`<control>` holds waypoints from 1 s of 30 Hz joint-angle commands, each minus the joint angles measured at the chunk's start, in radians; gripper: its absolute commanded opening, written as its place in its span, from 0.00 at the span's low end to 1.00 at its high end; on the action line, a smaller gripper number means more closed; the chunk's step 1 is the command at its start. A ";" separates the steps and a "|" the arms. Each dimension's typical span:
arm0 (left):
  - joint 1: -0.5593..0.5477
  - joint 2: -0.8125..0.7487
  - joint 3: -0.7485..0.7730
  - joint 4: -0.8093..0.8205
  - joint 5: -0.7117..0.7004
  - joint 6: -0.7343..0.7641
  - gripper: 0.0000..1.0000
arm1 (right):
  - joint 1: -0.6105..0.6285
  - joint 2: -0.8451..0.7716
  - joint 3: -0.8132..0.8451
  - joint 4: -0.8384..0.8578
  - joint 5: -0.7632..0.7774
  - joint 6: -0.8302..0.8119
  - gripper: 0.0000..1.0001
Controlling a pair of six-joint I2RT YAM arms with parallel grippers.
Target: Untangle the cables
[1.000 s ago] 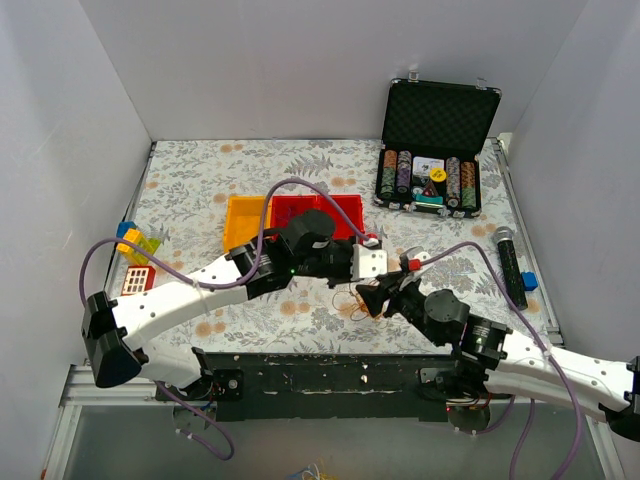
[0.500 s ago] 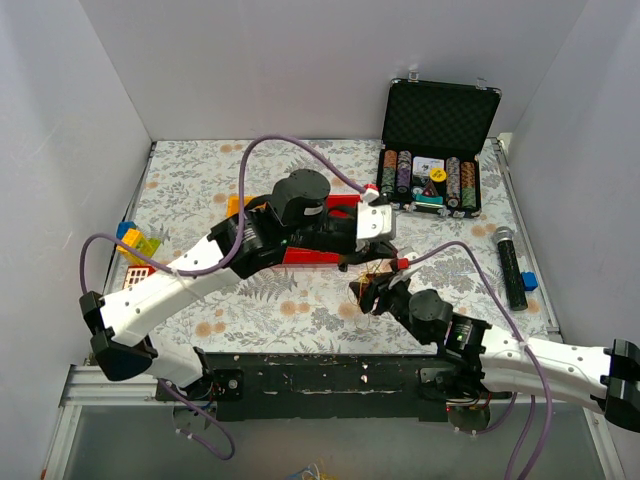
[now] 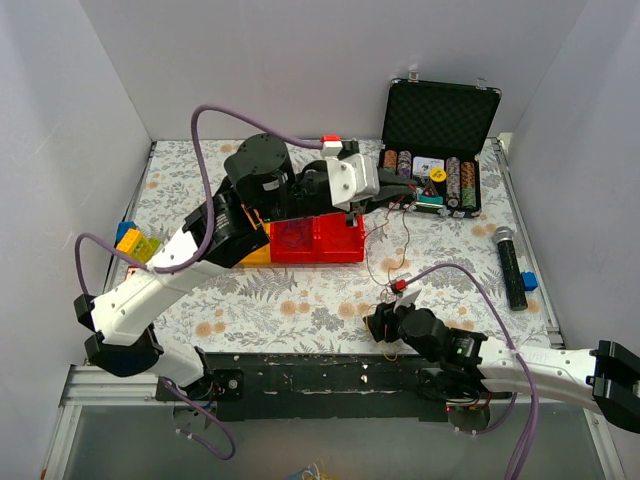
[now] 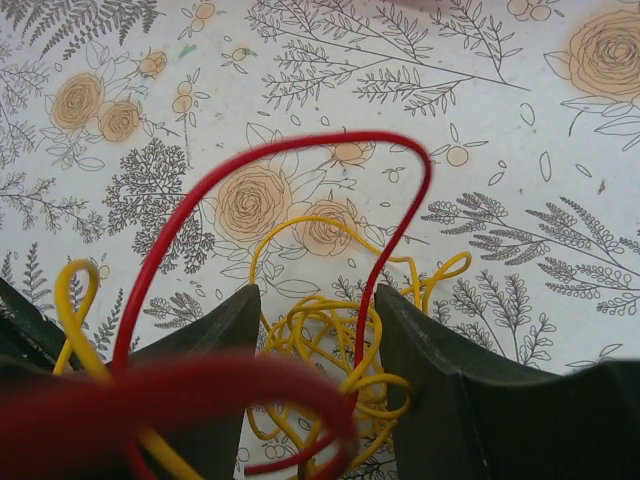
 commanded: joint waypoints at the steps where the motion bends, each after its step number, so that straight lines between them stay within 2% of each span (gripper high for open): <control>1: -0.003 -0.049 0.011 0.184 -0.133 0.035 0.00 | 0.010 -0.004 -0.007 0.010 -0.009 0.059 0.59; 12: -0.003 -0.080 -0.095 0.643 -0.405 0.193 0.00 | 0.024 0.068 -0.029 0.036 -0.032 0.110 0.61; 15: -0.003 -0.055 -0.072 0.767 -0.486 0.260 0.00 | 0.030 0.076 -0.027 0.033 -0.035 0.116 0.63; 20: -0.003 0.043 0.097 0.844 -0.566 0.363 0.00 | 0.041 0.083 -0.029 0.025 -0.027 0.130 0.66; 26: -0.003 0.094 0.181 0.959 -0.578 0.435 0.00 | 0.047 0.085 -0.018 0.014 -0.026 0.126 0.67; 28: -0.003 0.127 0.242 0.955 -0.588 0.439 0.00 | 0.048 0.083 -0.013 0.010 -0.026 0.126 0.68; 30: -0.002 0.125 0.240 0.918 -0.601 0.431 0.00 | 0.048 0.082 -0.007 0.005 -0.026 0.125 0.68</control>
